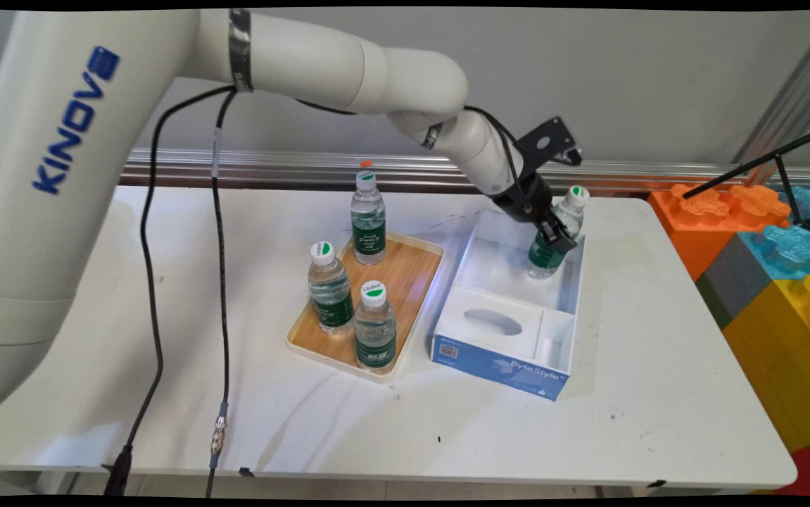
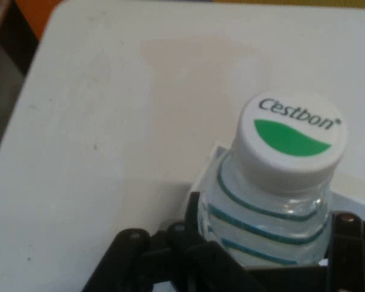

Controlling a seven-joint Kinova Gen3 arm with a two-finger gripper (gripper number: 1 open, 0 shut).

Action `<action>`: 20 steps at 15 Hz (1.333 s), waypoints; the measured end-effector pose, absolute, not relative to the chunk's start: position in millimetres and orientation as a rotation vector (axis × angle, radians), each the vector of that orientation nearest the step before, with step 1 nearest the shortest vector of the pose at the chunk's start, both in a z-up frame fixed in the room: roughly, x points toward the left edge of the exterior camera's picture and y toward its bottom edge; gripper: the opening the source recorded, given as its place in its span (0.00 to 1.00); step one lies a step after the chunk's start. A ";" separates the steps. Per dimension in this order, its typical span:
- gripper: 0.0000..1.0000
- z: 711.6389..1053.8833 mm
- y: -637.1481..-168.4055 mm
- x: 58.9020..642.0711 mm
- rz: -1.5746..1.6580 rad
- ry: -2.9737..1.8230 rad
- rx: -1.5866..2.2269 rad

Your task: Place the picked object on the tray

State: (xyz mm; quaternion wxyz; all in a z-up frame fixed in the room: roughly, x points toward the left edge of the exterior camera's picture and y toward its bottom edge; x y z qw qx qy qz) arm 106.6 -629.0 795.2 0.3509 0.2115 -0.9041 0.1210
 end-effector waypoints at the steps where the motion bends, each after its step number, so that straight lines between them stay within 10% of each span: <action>1: 0.00 801.9 -627.5 106.9 0.324 -2.336 0.550; 20: 0.00 949.2 -548.0 172.8 0.455 -2.307 0.809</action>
